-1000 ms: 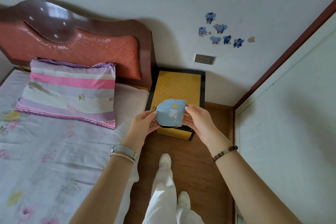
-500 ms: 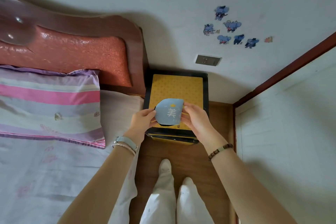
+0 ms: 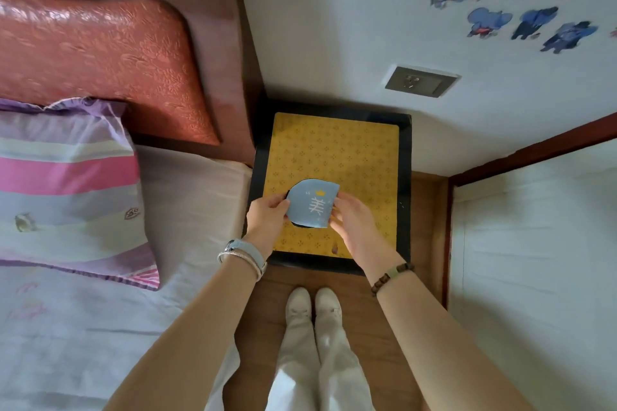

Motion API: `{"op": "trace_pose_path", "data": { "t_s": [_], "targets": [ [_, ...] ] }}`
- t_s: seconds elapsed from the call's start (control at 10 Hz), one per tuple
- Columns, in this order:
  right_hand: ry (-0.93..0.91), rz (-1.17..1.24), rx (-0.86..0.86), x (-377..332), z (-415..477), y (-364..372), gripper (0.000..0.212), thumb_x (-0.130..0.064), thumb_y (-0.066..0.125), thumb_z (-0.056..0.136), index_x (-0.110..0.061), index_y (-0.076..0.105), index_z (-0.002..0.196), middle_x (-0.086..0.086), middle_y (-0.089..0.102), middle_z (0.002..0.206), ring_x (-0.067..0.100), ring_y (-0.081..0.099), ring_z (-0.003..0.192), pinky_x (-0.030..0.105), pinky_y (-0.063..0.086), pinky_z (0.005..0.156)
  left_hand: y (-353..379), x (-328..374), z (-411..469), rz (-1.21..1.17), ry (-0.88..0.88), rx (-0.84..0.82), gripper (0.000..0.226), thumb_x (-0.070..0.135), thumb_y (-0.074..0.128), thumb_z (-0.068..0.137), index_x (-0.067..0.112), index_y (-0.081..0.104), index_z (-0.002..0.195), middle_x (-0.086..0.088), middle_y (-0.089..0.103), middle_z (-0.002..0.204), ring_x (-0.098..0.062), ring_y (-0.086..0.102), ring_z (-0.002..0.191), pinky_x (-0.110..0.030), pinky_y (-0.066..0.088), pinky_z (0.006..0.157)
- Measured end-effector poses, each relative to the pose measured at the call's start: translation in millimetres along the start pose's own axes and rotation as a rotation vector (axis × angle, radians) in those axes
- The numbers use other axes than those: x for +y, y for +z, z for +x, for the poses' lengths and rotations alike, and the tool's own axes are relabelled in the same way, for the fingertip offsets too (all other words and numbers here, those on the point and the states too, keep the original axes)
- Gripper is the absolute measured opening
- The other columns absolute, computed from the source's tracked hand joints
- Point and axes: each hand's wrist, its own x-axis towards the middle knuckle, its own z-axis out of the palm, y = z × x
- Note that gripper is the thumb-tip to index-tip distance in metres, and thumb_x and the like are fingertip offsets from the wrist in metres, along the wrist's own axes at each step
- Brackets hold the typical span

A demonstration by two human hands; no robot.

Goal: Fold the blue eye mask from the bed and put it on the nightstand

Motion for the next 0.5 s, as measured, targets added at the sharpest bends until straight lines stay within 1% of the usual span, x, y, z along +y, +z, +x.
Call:
{"op": "trace_pose_path", "data": {
  "t_s": [0.1,0.2,0.3,0.4,0.5],
  "targets": [
    [0.011,-0.020,-0.015,6,18,4,0.038,-0.004,0.042,0.100,0.001,0.053,0.136,0.020,0.062,0.133,0.027,0.062,0.118,0.042,0.050,0.104,6,-5,21,0.105,0.044,0.041,0.033,0.015,0.053,0.096,0.007,0.063,0.127,-0.009,0.068,0.119,-0.026,0.063,0.107,-0.040,0.053,0.093],
    [0.038,-0.025,-0.011,9,32,7,0.040,-0.005,0.041,0.101,0.005,0.048,0.139,0.023,0.060,0.137,0.031,0.060,0.124,0.045,0.045,0.109,13,-3,29,0.220,0.097,0.083,0.028,0.014,0.050,0.096,0.008,0.069,0.116,-0.005,0.064,0.097,-0.022,0.058,0.087,-0.029,0.047,0.070],
    [0.068,0.051,0.001,7,36,11,0.038,-0.002,0.042,0.101,0.007,0.049,0.136,0.026,0.060,0.133,0.033,0.063,0.117,0.040,0.049,0.104,19,-1,30,0.260,0.090,0.092,0.028,0.015,0.046,0.097,0.007,0.067,0.114,-0.007,0.063,0.094,-0.022,0.056,0.081,-0.025,0.043,0.060],
    [0.063,0.040,-0.002,4,32,11,0.033,-0.006,0.044,0.100,0.002,0.053,0.131,0.020,0.063,0.127,0.026,0.063,0.109,0.036,0.052,0.098,23,-1,30,0.224,0.046,0.092,0.032,0.014,0.043,0.098,0.009,0.063,0.122,-0.006,0.061,0.100,-0.020,0.056,0.084,-0.021,0.041,0.056],
    [0.047,-0.027,-0.013,-3,23,8,0.025,-0.012,0.043,0.101,-0.009,0.061,0.118,0.003,0.070,0.108,0.014,0.065,0.101,0.033,0.051,0.092,20,3,25,0.154,-0.022,0.071,0.040,0.016,0.041,0.098,0.013,0.053,0.136,-0.005,0.059,0.115,-0.019,0.055,0.093,-0.023,0.042,0.064]
  ]
}}
